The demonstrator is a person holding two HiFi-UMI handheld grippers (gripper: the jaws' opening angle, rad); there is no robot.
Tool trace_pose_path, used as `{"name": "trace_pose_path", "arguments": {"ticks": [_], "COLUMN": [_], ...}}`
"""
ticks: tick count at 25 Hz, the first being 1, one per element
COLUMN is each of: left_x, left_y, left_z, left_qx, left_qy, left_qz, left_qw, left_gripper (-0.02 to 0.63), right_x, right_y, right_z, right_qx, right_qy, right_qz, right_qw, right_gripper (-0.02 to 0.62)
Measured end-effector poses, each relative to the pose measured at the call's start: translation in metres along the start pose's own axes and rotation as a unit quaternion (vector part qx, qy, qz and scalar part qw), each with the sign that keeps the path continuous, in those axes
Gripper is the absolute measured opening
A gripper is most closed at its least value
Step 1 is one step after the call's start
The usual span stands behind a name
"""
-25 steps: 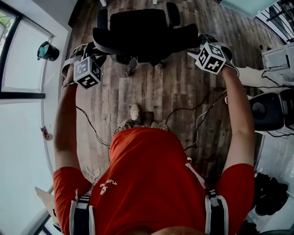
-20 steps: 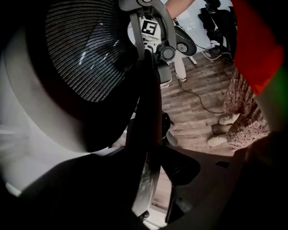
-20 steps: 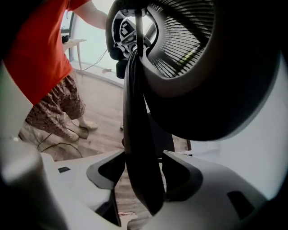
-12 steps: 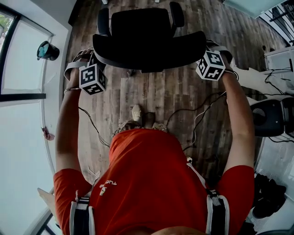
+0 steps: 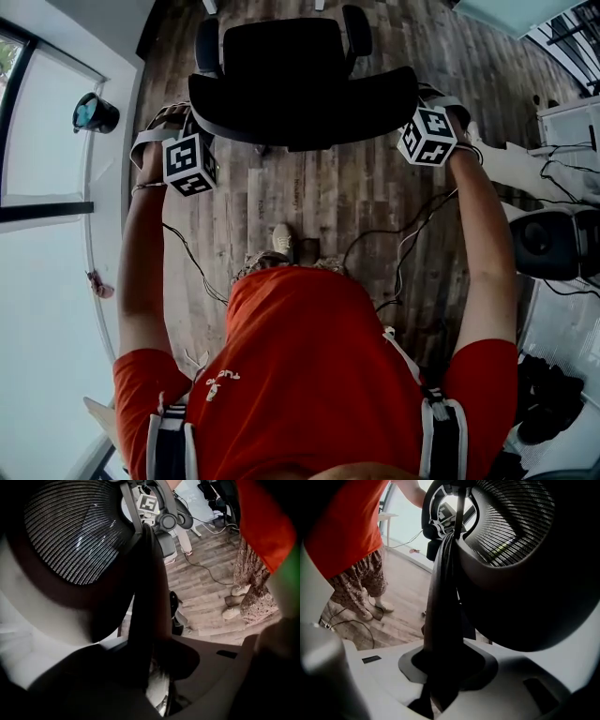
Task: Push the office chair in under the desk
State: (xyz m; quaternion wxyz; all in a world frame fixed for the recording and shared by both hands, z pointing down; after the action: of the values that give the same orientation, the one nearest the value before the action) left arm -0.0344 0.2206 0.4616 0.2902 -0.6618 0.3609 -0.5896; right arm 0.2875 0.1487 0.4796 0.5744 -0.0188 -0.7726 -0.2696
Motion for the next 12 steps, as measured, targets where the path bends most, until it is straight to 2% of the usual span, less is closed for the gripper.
{"name": "trace_pose_path", "arguments": {"ticks": [6, 12], "left_x": [0.025, 0.053], "left_y": [0.024, 0.050], "left_z": [-0.022, -0.046], "left_qx": [0.003, 0.008], "left_qy": [-0.005, -0.013], "left_qz": [-0.007, 0.002], "left_qw": [1.0000, 0.9999], "left_gripper": [0.083, 0.083], "right_x": [0.018, 0.025], "right_y": [-0.035, -0.085], "right_z": [0.007, 0.026], "right_qx": [0.007, 0.018], "right_qy": [-0.001, -0.002], "right_qz": [0.004, -0.015], "right_qw": [1.000, 1.000], "right_gripper": [0.118, 0.120]}}
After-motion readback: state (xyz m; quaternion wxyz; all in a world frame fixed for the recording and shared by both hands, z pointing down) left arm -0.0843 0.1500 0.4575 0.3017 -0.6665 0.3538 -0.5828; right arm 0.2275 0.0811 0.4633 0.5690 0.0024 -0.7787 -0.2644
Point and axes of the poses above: the fingertips, and each gripper's own axes: x forward along the fingers, y to its left, z out of its top, the point moved 2 cm from there along -x, backward along the fingers, and after that the axes turned 11 degrees about z, right-handed, at the moved point
